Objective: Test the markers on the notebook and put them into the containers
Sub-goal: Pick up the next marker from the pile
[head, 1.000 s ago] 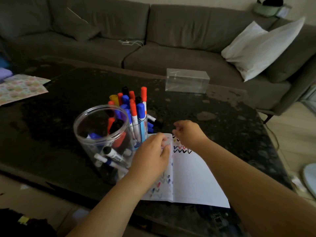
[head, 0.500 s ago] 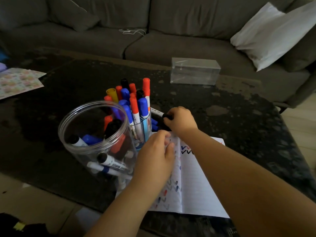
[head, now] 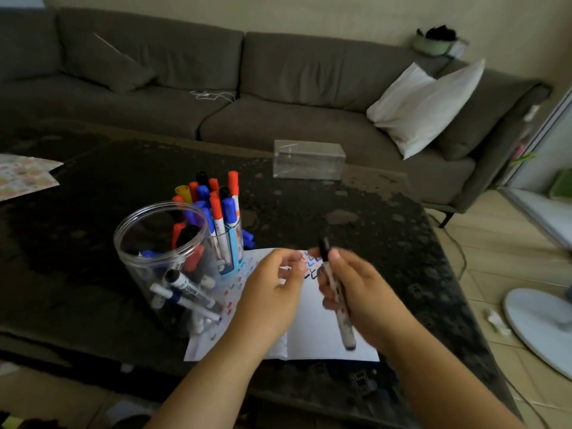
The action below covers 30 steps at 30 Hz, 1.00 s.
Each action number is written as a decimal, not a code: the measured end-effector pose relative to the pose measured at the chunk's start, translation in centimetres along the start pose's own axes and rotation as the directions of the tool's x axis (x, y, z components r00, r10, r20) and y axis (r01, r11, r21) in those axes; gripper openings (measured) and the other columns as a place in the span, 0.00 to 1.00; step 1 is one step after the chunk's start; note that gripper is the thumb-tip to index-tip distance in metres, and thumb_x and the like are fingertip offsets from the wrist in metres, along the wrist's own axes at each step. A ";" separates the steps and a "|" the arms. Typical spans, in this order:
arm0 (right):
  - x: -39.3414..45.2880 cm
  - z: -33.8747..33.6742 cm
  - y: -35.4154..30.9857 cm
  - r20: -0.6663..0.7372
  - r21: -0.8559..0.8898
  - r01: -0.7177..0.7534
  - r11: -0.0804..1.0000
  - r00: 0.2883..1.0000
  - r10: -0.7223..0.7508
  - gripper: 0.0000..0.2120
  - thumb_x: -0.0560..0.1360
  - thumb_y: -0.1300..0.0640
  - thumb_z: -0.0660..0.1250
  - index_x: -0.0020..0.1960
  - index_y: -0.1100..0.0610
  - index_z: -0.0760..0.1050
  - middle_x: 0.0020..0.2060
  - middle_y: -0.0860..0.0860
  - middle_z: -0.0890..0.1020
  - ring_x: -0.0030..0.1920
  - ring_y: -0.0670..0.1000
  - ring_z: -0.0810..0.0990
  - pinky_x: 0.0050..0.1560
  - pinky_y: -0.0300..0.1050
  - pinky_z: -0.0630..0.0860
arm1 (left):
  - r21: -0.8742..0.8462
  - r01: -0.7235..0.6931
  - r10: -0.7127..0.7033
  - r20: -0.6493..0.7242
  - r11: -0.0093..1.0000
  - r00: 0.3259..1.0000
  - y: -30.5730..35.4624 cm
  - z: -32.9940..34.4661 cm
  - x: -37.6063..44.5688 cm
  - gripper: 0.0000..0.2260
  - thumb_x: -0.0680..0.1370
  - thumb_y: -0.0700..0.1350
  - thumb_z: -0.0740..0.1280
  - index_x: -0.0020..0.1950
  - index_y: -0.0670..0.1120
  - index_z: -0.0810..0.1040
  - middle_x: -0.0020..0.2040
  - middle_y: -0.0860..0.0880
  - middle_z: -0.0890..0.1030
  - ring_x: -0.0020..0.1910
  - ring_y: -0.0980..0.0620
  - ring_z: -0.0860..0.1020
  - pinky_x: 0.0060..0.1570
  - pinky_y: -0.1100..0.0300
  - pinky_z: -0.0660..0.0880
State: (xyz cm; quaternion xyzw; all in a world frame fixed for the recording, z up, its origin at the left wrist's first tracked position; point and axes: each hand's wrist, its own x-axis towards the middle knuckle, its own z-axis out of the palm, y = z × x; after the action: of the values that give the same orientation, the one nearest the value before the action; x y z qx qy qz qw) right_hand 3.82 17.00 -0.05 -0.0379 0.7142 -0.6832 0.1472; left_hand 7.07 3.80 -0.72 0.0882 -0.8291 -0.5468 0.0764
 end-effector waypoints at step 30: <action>-7.0 -1.5 3.7 -0.122 -0.419 -0.053 0.907 0.993 0.002 0.12 0.81 0.50 0.57 0.48 0.50 0.78 0.31 0.48 0.78 0.29 0.43 0.74 0.36 0.41 0.73 | -0.481 0.315 -0.352 0.014 0.818 0.936 -0.5 0.7 -0.8 0.08 0.78 0.49 0.64 0.51 0.48 0.79 0.53 0.51 0.82 0.56 0.52 0.78 0.64 0.50 0.71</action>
State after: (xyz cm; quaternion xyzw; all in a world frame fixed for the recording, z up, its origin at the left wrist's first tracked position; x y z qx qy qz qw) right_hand 10.65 20.52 -2.54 -0.0181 0.8526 -0.5120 0.1027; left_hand 7.72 4.44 -1.52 0.2311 -0.6375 -0.7344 0.0297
